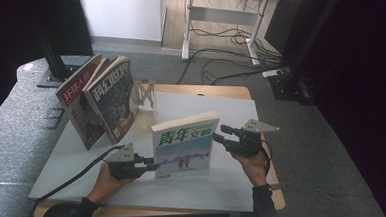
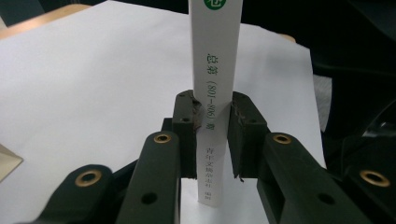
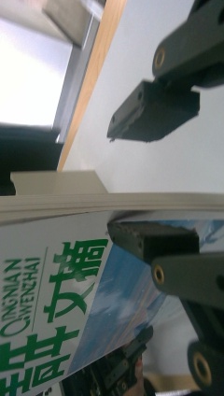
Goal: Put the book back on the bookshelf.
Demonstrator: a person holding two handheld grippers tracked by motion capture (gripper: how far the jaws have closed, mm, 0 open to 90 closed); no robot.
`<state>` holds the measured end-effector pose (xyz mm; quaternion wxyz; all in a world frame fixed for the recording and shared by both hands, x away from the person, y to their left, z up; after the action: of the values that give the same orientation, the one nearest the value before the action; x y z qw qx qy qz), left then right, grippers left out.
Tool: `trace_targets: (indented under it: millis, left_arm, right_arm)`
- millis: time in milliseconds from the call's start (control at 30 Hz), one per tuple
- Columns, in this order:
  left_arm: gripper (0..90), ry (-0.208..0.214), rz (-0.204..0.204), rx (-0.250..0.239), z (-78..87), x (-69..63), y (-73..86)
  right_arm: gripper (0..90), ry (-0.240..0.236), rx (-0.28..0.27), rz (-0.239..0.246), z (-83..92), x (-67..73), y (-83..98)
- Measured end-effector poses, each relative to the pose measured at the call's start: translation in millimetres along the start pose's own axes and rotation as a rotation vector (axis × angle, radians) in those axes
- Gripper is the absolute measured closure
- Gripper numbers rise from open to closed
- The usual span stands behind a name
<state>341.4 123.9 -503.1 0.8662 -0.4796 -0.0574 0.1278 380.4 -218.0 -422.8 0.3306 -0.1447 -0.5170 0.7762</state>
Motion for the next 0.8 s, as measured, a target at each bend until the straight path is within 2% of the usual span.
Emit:
trace_targets:
  millis: [67, 200, 367, 433, 533, 600, 800]
  left_arm:
    - [74.9, -0.006, -0.004, 0.002, 0.4, -1.4, 0.2]
    - [74.8, 0.0, 0.004, 0.0, 0.3, 0.2, 0.3]
    - [74.7, -0.008, 0.008, -0.003, 0.1, -0.5, 0.5]
    - [74.6, -0.01, 0.011, -0.004, 0.1, -0.7, 0.5]
    - [74.5, -0.02, 0.017, -0.005, -0.1, -1.5, 0.5]
    - [74.4, -0.025, 0.019, -0.005, -0.1, -2.0, 0.5]
    - [73.6, -0.038, 0.014, -0.005, 0.0, -4.2, 0.5]
  right_arm:
    - [42.3, -0.028, 0.002, 0.006, -4.4, 2.4, 2.6]
    - [42.4, -0.048, 0.026, 0.02, -13.7, 6.9, 5.2]
    - [45.1, -0.079, 0.052, 0.038, -22.9, 11.9, 6.4]
    - [48.9, -0.09, 0.057, 0.041, -25.3, 14.2, 7.0]
    - [49.8, -0.08, 0.058, 0.042, -26.2, 16.3, 7.5]
    - [53.1, -0.056, 0.053, 0.042, -24.6, 18.3, 8.4]
    - [56.0, -0.056, 0.036, 0.03, -19.8, 20.1, 11.5]
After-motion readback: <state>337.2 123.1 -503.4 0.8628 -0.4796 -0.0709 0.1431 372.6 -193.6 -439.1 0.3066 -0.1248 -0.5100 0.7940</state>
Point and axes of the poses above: each handheld gripper's, and its own axes: z roughly backward along the jaws, y roughly out of its underside, x roughly to its left, the point moved 4 cm from there along -z, roughly forward along the jaws, and after that the axes turned 7 degrees about x, right-handed, at the moved point
